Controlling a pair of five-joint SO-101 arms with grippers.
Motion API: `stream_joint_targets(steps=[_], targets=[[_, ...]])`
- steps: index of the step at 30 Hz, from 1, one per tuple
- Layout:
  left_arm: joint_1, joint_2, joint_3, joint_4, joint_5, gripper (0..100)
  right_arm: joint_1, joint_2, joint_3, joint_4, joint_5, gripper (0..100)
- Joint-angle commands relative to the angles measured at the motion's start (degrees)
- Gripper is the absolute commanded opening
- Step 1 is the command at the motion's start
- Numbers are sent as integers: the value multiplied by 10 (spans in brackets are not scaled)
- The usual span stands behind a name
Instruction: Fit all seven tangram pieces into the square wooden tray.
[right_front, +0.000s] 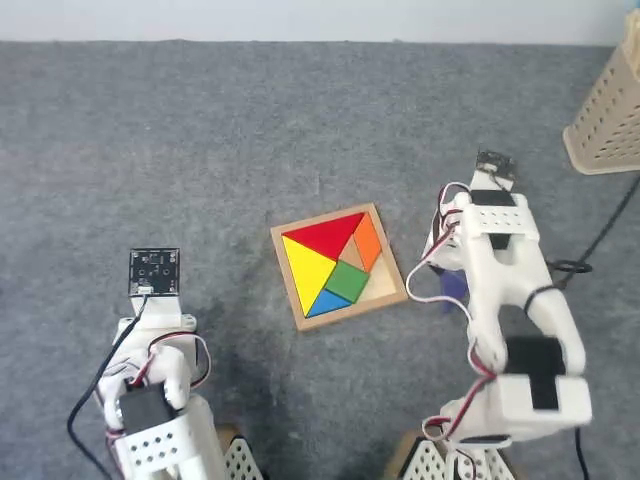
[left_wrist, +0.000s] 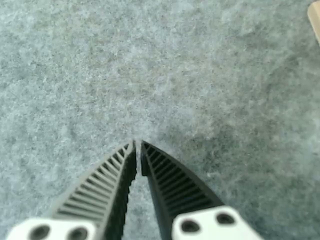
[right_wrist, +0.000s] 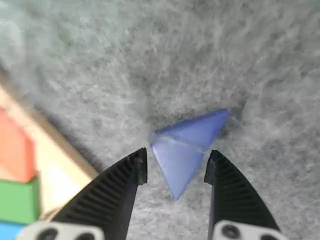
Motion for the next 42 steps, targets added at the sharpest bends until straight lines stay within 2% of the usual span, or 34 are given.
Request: stream_joint_targets(steps=[1, 8, 17, 23, 35, 42], targets=[[-2, -8, -4, 4, -3, 13, 5, 36, -41, -12, -6, 190], [-2, -8, -4, 4, -3, 13, 10, 88, -64, -10, -5, 190], [-2, -8, -4, 4, -3, 13, -4, 46, -147, 61, -18, 161], [-2, -8, -4, 4, -3, 13, -5, 71, -186, 61, -85, 242], [-2, -8, -4, 4, -3, 13, -5, 210, -256, 66, -84, 247], [-2, -8, -4, 4, -3, 13, -2, 218, -245, 66, -59, 190]])
